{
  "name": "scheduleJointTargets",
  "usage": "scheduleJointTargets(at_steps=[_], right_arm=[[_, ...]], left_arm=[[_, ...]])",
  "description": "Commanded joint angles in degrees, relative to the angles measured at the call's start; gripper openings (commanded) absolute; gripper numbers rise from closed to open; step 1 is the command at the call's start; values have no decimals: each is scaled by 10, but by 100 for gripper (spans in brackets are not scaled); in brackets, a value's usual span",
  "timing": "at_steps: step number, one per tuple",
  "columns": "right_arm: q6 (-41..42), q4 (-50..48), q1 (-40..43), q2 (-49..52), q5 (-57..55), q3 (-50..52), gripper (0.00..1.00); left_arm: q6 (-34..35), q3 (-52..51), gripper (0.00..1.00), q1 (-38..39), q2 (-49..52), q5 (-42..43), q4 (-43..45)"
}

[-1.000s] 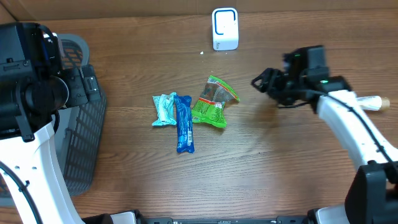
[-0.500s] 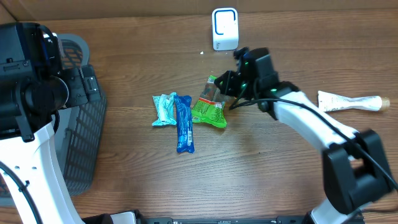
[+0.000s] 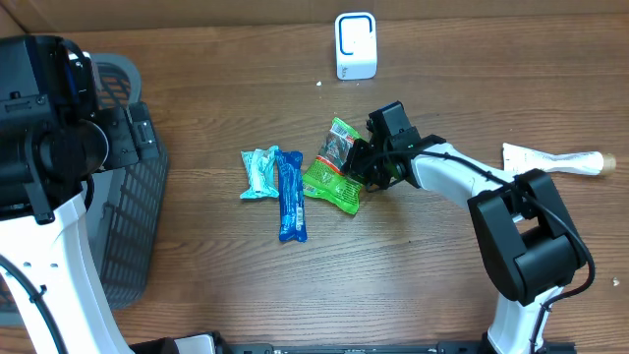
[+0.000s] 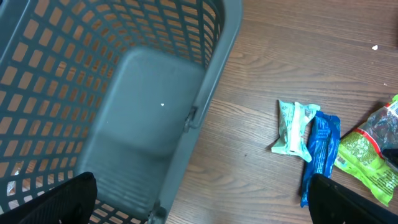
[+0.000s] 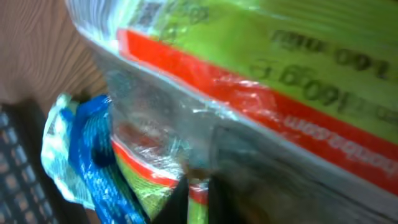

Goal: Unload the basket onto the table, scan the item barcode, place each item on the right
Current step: 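Move the right gripper left to the green Haribo bag and grasp it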

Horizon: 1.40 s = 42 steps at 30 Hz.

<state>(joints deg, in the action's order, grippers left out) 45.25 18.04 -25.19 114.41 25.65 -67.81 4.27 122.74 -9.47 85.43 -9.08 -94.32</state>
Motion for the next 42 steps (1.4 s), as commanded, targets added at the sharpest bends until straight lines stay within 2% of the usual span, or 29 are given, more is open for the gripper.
scheduleJointTargets(at_steps=[1,6,7,10,15,21,26,33,36,41,42], right_arm=[[-37,11,2,7,5,-27,28],[-93,115,12,-40,8,-111,69],[-94,137,16,-49,8,-127,74],[-93,199,35,-65,4,-163,87],[-91,291,77,-57,-41,-164,92],[-93,264,88,-20,-39,-113,93],[-66,181,78,9,-20,-70,95],[-3,16,46,27,-1,-19,92],[26,-43,26,46,-5,-9,84],[59,-64,-7,92,-74,-9,74],[59,-64,-9,100,-76,-9,59]], left_arm=[[-6,10,100,-3,4,-3,0],[-6,10,100,-3,4,-3,0],[-6,10,100,-3,4,-3,0],[-6,10,100,-3,4,-3,0],[-6,10,100,-2,4,-3,0],[-6,10,100,-2,4,-3,0],[-6,10,100,-3,4,-3,0],[-6,10,100,-2,4,-3,0],[-6,10,100,-2,4,-3,0],[-6,10,100,-2,4,-3,0],[-6,10,100,-2,4,-3,0]])
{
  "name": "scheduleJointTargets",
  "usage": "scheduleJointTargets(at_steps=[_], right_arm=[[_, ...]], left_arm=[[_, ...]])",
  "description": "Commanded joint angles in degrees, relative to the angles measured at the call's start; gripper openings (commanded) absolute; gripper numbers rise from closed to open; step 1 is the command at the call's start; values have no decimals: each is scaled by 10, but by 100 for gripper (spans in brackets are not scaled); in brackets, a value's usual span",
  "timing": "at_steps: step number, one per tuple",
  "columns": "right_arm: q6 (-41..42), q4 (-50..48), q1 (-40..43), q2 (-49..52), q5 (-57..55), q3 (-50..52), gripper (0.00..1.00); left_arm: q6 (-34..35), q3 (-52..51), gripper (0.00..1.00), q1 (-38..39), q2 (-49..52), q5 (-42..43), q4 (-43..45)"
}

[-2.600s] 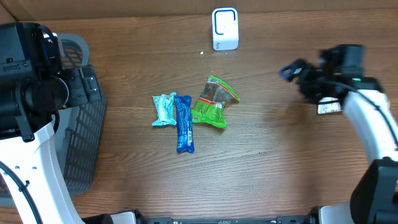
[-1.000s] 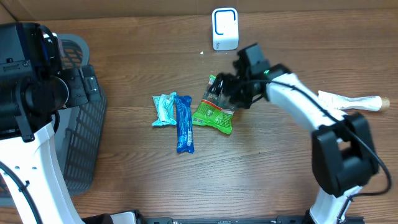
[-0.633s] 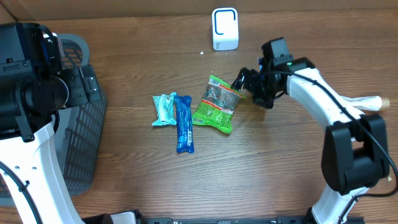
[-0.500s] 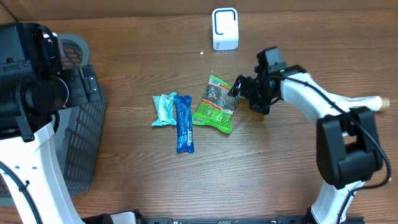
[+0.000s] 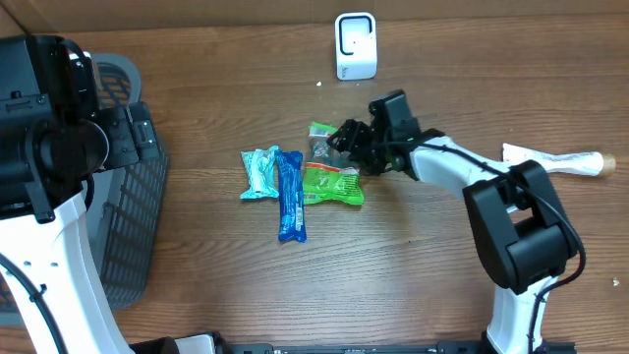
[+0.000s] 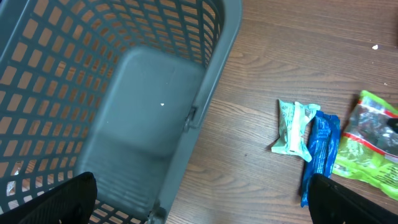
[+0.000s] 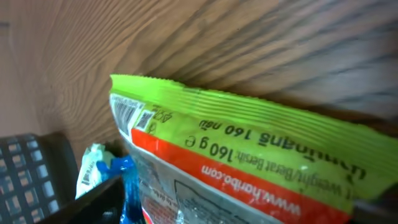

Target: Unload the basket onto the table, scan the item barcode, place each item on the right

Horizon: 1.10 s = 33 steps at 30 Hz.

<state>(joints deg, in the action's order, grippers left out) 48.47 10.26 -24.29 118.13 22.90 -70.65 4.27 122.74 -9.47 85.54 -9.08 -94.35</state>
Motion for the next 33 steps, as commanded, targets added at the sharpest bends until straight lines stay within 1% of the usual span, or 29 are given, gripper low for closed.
scheduleJointTargets(at_steps=[1,2,3,5,6,7,11,14,19,22,26,27,29,30,32,33], right_arm=[[27,16,-17,63,-48,20,43],[25,16,-17,63,-49,20,33],[23,16,-16,62,-48,19,27],[14,16,-9,61,-31,15,24],[-2,15,-4,60,-13,11,20],[-25,16,2,60,8,6,14],[-132,33,30,47,105,-21,5],[-230,87,53,29,172,-49,4],[-358,222,83,-7,182,-106,4],[-428,292,90,-27,153,-138,4],[-488,349,84,-47,53,-162,4],[-492,353,81,-49,29,-162,5],[-492,362,79,-49,-3,-162,34],[-492,366,79,-49,-10,-162,44],[-493,379,80,-49,-20,-162,56],[-499,386,83,-49,-24,-162,61]], left_arm=[[-6,10,100,-2,3,-3,1],[-6,11,100,-3,3,-3,1],[-6,10,100,-3,3,-3,1],[-6,10,100,-2,3,-3,1],[-6,10,100,-2,3,-3,1],[-6,10,100,-2,3,-3,1],[-6,10,100,-2,3,-3,1],[-6,10,100,-2,3,-3,1],[-6,10,100,-3,3,-3,1],[-6,10,100,-2,3,-3,1],[-6,10,100,-3,3,-3,1],[-6,10,100,-2,3,-3,1],[-6,10,99,-3,3,-3,1],[-6,10,100,-3,3,-3,1],[-6,10,100,-2,3,-3,1],[-6,10,100,-2,3,-3,1]])
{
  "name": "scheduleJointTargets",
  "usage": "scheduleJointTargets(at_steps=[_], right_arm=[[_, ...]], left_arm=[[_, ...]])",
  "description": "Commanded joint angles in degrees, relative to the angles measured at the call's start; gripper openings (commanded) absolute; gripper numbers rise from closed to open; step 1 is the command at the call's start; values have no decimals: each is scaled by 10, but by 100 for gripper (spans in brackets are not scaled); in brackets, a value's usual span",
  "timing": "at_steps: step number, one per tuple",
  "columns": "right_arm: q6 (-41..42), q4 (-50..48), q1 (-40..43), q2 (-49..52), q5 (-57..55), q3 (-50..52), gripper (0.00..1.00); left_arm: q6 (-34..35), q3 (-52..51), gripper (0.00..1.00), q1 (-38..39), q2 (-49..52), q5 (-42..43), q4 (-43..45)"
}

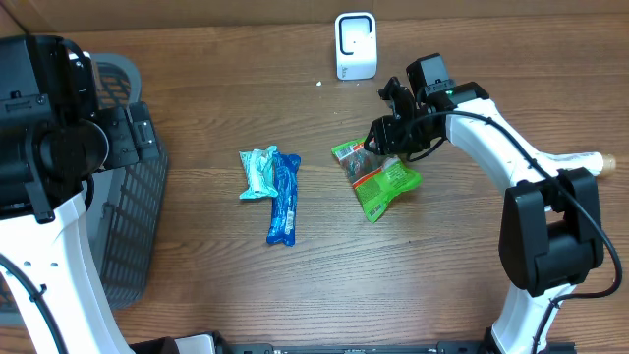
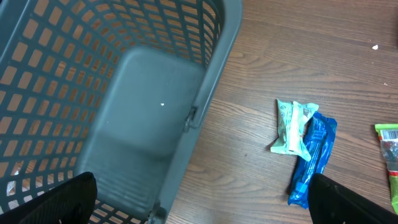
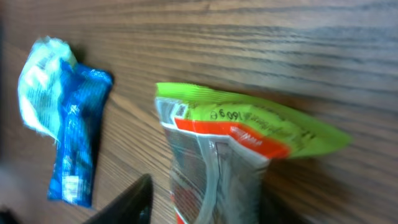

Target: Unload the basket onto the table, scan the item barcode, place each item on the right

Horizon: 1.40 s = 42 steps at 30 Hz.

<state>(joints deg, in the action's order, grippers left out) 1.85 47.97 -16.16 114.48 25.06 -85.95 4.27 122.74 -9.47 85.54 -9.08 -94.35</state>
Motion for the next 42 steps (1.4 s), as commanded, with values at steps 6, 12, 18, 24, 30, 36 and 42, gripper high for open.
scheduleJointTargets(at_steps=[6,12,18,24,30,36,42], right_arm=[[-116,55,8,-12,-102,3,84],[-124,52,8,15,-103,15,89],[-124,44,8,59,-105,32,89],[-119,36,8,65,-105,61,73],[-21,18,9,65,-104,64,4],[25,49,19,59,-106,22,4],[27,51,3,2,-205,-39,4]], left_arm=[[-6,10,100,-2,3,-3,1],[-6,10,100,-2,3,-3,1],[-6,10,100,-2,3,-3,1],[-6,10,100,-3,3,-3,1],[-6,10,100,-2,3,-3,1],[-6,10,100,-2,3,-3,1],[-6,10,100,-3,3,-3,1]])
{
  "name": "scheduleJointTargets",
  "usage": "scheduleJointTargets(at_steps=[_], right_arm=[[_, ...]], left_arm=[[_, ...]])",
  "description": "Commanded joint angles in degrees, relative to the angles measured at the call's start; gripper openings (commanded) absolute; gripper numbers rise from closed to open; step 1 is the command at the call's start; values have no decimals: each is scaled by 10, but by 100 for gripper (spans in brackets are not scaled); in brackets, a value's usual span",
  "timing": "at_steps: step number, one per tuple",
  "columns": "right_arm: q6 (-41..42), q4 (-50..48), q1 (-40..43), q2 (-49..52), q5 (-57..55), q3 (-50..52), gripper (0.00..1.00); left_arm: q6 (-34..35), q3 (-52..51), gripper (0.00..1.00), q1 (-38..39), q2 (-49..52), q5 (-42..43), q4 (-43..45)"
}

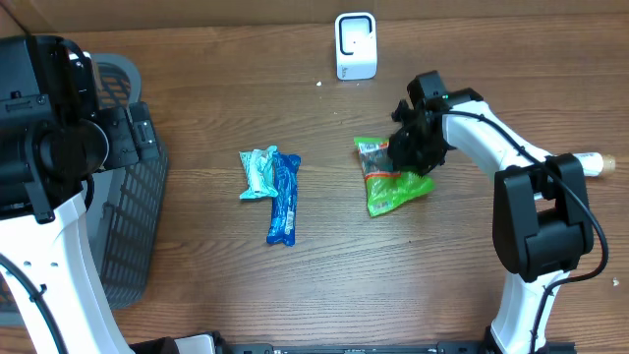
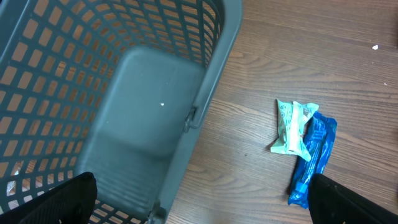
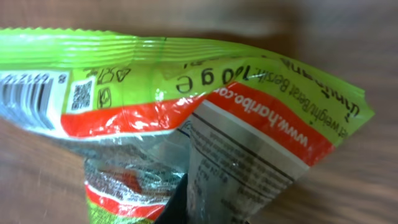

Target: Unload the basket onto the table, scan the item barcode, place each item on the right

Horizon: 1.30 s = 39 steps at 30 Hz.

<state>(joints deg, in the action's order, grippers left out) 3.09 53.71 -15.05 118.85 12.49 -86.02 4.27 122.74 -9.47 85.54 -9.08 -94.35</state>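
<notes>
The green candy bag (image 1: 390, 179) with its red band hangs right of the table's middle, and my right gripper (image 1: 413, 147) is shut on its upper part. The right wrist view is filled by the green candy bag (image 3: 186, 118), printed back side and a barcode at its left end showing, with one dark finger (image 3: 177, 202) pressed against it. The white barcode scanner (image 1: 355, 45) stands at the far edge, a short way beyond the bag. My left gripper (image 2: 199, 214) hovers open over the basket's rim, nothing between its fingers.
A grey mesh basket (image 1: 123, 206) sits at the left edge. A pale mint packet (image 1: 258, 172) and a blue packet (image 1: 283, 197) lie together left of centre. A white wrapped item (image 1: 580, 162) lies at the far right edge.
My right gripper, holding the green bag, has turned and shifted slightly right and nearer. The bag now hangs rotated, with its barcode end facing the wrist camera. The left arm is unchanged.
My right gripper was first down on the green bag next to the blue packet. Then it held the bag lifted at that spot. Later the bag hung right of centre, the blue packet nudged askew. Now the bag is turned in the grip below the scanner.
</notes>
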Motion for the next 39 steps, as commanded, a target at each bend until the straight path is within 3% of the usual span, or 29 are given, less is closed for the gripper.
scheduleJointTargets(at_steps=[1,7,10,13,18,23,39], right_arm=[[15,-10,-16,-54,-113,-43,4],[14,-61,-76,-106,-380,-48,4],[-29,-88,-103,-107,-459,-48,4],[-82,-98,-124,-107,-487,-48,4],[-99,-135,-149,-107,-567,-48,4],[-154,-145,-150,-107,-572,-47,4],[-132,-78,-132,-20,-649,-39,4]], left_arm=[[-6,10,99,-3,3,-3,1],[-6,10,100,-2,3,-3,1],[-6,10,100,-3,3,-3,1],[-6,10,100,-2,3,-3,1],[-6,10,100,-2,3,-3,1],[-6,10,100,-3,3,-3,1],[-6,10,100,-3,3,-3,1]])
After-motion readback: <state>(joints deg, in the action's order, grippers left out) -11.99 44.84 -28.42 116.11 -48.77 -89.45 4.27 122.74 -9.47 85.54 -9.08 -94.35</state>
